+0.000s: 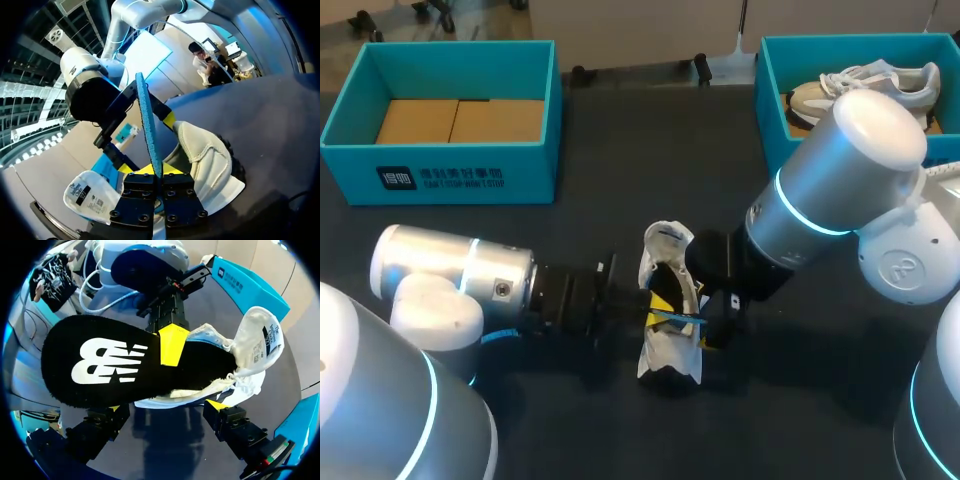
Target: Take the shoe out of the shoebox, open the shoe tongue, remove and reinsert the insole, then place the shoe into the shoebox
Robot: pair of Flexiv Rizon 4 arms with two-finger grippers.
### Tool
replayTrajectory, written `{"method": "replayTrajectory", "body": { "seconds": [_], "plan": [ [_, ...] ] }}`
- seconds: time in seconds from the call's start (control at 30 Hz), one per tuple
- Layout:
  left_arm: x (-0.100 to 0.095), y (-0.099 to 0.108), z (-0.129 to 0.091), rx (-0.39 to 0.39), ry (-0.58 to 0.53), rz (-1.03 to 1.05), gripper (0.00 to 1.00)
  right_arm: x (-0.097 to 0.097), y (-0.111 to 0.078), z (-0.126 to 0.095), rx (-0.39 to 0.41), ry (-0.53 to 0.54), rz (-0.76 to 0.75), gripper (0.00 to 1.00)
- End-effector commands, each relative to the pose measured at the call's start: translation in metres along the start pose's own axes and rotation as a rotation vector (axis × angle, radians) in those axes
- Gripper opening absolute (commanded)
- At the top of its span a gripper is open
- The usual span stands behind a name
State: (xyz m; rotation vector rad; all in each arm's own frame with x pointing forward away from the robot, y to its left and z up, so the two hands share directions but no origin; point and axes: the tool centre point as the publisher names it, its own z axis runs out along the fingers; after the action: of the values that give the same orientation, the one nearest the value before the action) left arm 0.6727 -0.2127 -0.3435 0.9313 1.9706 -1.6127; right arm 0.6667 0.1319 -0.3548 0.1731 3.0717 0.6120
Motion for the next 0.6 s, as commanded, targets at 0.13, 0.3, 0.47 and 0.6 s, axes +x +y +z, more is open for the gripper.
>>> {"method": "replayTrajectory", "body": {
  "seconds": [0.13,0.3,0.47,0.6],
  "plan": [
    [-0.005,-0.015,-0.009,0.014,-0.002,0.008,0.27,0.001,0.001,0.002,0.003,-0.004,0.001,1.00],
    [-0.011,-0.030,-0.013,0.030,-0.006,0.026,0.36,0.001,0.001,0.002,0.003,-0.004,0.001,1.00],
    [-0.013,-0.043,-0.006,0.053,0.031,0.049,0.36,0.001,0.001,0.002,0.003,-0.004,0.001,1.00],
    [-0.011,-0.047,0.003,0.043,0.087,0.059,0.36,0.001,0.001,0.002,0.003,-0.004,0.001,1.00]
  ]
}}
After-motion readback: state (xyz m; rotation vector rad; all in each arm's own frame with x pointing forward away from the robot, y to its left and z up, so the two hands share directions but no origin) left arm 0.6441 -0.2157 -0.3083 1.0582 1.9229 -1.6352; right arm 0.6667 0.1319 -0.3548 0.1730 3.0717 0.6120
